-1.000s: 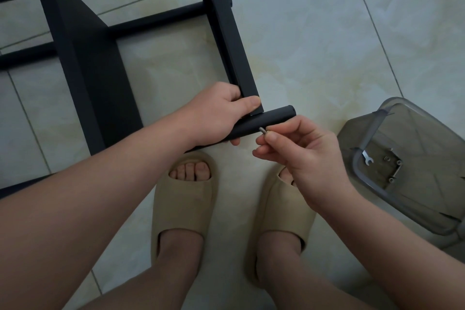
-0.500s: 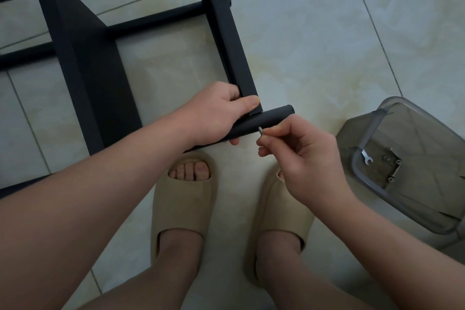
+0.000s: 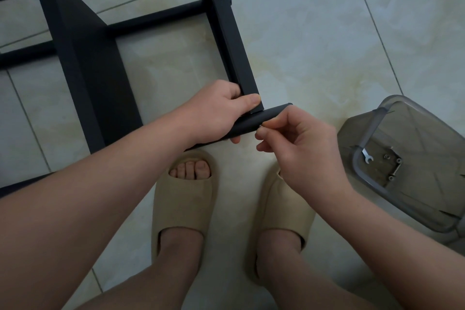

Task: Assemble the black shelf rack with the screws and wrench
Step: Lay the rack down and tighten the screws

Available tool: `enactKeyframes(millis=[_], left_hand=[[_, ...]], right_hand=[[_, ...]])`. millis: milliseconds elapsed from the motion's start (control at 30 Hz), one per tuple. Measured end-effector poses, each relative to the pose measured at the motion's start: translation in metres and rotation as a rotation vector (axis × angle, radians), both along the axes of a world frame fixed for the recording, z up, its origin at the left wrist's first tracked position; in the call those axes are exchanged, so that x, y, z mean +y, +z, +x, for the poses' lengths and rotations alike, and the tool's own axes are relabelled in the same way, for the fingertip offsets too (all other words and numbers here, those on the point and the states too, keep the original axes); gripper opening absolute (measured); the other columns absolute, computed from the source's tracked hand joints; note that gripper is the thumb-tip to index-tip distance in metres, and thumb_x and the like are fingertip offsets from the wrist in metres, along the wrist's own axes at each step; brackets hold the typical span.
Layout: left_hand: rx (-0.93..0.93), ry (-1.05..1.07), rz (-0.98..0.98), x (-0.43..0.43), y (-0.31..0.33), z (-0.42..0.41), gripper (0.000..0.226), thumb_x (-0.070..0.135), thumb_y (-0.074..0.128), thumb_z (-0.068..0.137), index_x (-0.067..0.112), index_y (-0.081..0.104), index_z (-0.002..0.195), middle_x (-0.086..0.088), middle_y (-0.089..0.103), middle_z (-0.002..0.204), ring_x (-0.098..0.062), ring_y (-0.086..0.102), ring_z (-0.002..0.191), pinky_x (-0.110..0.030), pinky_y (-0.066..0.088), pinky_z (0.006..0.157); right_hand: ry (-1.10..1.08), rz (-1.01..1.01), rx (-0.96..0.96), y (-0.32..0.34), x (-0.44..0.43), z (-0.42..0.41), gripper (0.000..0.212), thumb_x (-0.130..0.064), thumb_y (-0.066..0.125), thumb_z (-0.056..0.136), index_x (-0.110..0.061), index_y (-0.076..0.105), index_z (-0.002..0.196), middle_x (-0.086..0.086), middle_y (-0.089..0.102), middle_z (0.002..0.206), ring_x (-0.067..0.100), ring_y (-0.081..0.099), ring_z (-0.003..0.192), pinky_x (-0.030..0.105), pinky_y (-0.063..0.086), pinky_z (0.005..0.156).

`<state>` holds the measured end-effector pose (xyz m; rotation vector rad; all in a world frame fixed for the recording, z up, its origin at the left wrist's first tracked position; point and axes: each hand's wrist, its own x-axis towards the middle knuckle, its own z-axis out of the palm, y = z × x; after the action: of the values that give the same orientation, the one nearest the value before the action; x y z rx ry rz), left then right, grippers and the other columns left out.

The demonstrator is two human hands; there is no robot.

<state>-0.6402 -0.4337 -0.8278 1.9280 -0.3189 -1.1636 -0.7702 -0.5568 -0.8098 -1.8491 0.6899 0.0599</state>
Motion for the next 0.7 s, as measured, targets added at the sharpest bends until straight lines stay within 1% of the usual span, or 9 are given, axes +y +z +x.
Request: enactKeyframes(millis=[167, 267, 367, 433, 500, 567, 667, 700], left_hand=[[0.011, 0.008, -0.015, 0.002, -0.001, 0.000, 0.035, 0.036, 0.055, 0.101, 0.007, 0.067, 0.088, -0.013, 0.073, 0.075, -0.023, 0.068, 0.055, -0.038, 0.054, 0.064], [0.015, 0.013, -0.016, 0.003, -0.001, 0.001, 0.035, 0.037, 0.056, 0.100, 0.006, 0.068, 0.089, -0.007, 0.072, 0.069, -0.020, 0.068, 0.054, -0.031, 0.051, 0.060], [0.032, 0.024, -0.017, 0.004, 0.000, 0.001, 0.036, 0.039, 0.059, 0.099, 0.007, 0.070, 0.090, -0.012, 0.073, 0.072, -0.021, 0.069, 0.057, -0.035, 0.052, 0.065], [0.053, 0.029, -0.007, 0.004, 0.002, 0.001, 0.037, 0.043, 0.059, 0.098, 0.009, 0.072, 0.089, -0.014, 0.073, 0.070, -0.021, 0.068, 0.057, -0.037, 0.053, 0.068], [0.063, 0.018, 0.023, 0.004, 0.005, 0.002, 0.039, 0.048, 0.058, 0.097, 0.015, 0.074, 0.086, -0.011, 0.072, 0.065, -0.016, 0.064, 0.054, -0.035, 0.049, 0.066], [0.059, -0.013, 0.060, 0.004, 0.007, 0.003, 0.042, 0.053, 0.055, 0.097, 0.018, 0.076, 0.086, -0.007, 0.072, 0.062, -0.012, 0.060, 0.051, -0.031, 0.046, 0.064], [0.066, -0.046, 0.093, 0.002, 0.009, 0.005, 0.044, 0.055, 0.052, 0.098, 0.019, 0.076, 0.088, -0.006, 0.073, 0.063, -0.012, 0.060, 0.052, -0.031, 0.046, 0.066], [0.072, -0.050, 0.100, 0.001, 0.010, 0.006, 0.045, 0.055, 0.052, 0.098, 0.019, 0.076, 0.088, -0.006, 0.073, 0.064, -0.012, 0.061, 0.053, -0.031, 0.046, 0.067]], right_hand=[[0.028, -0.054, 0.019, 0.001, 0.000, 0.001, 0.020, -0.006, 0.072, 0.090, -0.019, 0.062, 0.078, -0.003, 0.071, 0.069, 0.010, 0.072, 0.064, 0.044, 0.060, 0.069], [-0.041, 0.037, 0.039, -0.002, 0.003, 0.000, 0.020, -0.005, 0.071, 0.091, -0.016, 0.061, 0.077, 0.002, 0.071, 0.070, 0.014, 0.072, 0.063, 0.041, 0.060, 0.067], [-0.091, 0.095, 0.038, -0.003, 0.005, 0.001, 0.021, -0.003, 0.070, 0.092, -0.014, 0.060, 0.076, 0.006, 0.071, 0.070, 0.017, 0.071, 0.061, 0.036, 0.060, 0.064], [-0.093, 0.099, 0.037, -0.004, 0.005, 0.001, 0.021, -0.003, 0.070, 0.092, -0.014, 0.060, 0.076, 0.006, 0.071, 0.070, 0.017, 0.071, 0.061, 0.037, 0.059, 0.063], [-0.041, 0.014, 0.020, -0.004, 0.003, 0.000, 0.020, -0.007, 0.071, 0.092, -0.015, 0.060, 0.077, 0.003, 0.071, 0.070, 0.020, 0.071, 0.065, 0.043, 0.059, 0.066], [0.081, -0.177, -0.029, -0.005, 0.001, -0.003, 0.016, -0.013, 0.070, 0.093, -0.013, 0.061, 0.080, 0.001, 0.069, 0.070, 0.025, 0.068, 0.066, 0.046, 0.056, 0.065], [0.200, -0.428, -0.094, -0.005, -0.003, -0.003, 0.017, -0.027, 0.065, 0.091, -0.012, 0.062, 0.083, 0.001, 0.067, 0.071, 0.025, 0.060, 0.064, 0.044, 0.050, 0.058], [0.221, -0.490, -0.118, -0.004, -0.004, -0.002, 0.017, -0.028, 0.064, 0.090, -0.013, 0.062, 0.083, -0.001, 0.066, 0.072, 0.023, 0.058, 0.065, 0.043, 0.049, 0.057]])
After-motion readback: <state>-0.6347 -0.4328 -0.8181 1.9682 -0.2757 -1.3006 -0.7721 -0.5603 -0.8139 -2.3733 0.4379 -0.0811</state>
